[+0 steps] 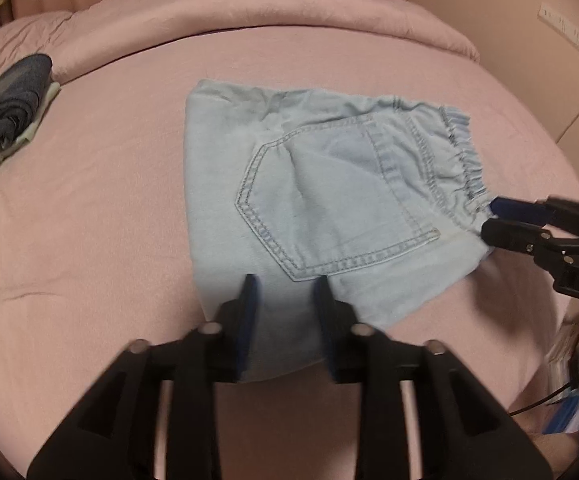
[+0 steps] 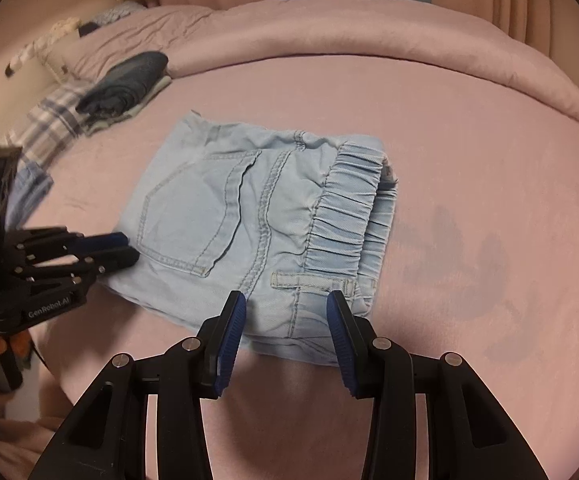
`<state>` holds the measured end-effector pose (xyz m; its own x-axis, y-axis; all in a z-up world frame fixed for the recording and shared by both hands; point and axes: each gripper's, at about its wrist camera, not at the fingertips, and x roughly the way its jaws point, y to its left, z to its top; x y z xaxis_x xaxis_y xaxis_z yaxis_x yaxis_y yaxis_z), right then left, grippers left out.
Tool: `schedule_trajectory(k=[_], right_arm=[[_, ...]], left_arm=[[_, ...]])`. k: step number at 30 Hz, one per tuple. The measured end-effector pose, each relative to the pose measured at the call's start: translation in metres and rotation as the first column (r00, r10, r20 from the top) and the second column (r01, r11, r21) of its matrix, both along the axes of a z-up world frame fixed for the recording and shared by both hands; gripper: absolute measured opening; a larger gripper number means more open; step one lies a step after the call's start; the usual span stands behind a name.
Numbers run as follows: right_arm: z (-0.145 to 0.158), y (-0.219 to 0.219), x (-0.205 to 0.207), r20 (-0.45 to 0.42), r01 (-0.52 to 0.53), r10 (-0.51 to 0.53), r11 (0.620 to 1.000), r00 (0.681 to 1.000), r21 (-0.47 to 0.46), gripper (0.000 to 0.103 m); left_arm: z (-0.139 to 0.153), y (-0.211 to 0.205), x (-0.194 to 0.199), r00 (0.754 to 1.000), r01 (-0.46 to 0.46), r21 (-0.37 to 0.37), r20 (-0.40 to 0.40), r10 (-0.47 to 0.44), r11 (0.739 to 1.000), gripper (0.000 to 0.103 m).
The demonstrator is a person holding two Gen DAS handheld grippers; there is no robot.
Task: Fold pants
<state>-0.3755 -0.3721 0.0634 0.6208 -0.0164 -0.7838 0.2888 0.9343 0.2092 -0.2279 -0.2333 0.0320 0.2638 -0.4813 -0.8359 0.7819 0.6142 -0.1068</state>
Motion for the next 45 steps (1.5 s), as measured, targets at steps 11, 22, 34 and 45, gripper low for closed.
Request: schedule_trajectory(k=[11,22,34,45], right_arm=[[-0.010,-0.053,-0.037,0.108,0.141,-0.196,0.913,0.975,0.382,0.069],[-0.042,-0.081,-0.026,0.041,0.215,-0.293,0.784,0.955,0.582,0.078],[-0.051,-0.091,0.000,0.011,0.189,-0.254,0.748,0.967,0.636,0.079],[-0.050,-0.080,0.031,-0.002,0.119,-0.145,0.808,0.989,0.577,0.082]], left_arm=[[0.010,0.026,0.017,0.994,-0.110,-0.068,-0.033,0.108,0.992,0.075],[-0.010,0.038,0.058,0.918,-0.254,-0.172,-0.353,0.181,0.952,0.076],[-0.017,0.025,0.073,0.893,-0.252,-0.195,-0.425,0.150,0.948,0.076],[-0.017,0.003,0.082,0.906,-0.183,-0.198,-0.414,0.087,0.963,0.075]])
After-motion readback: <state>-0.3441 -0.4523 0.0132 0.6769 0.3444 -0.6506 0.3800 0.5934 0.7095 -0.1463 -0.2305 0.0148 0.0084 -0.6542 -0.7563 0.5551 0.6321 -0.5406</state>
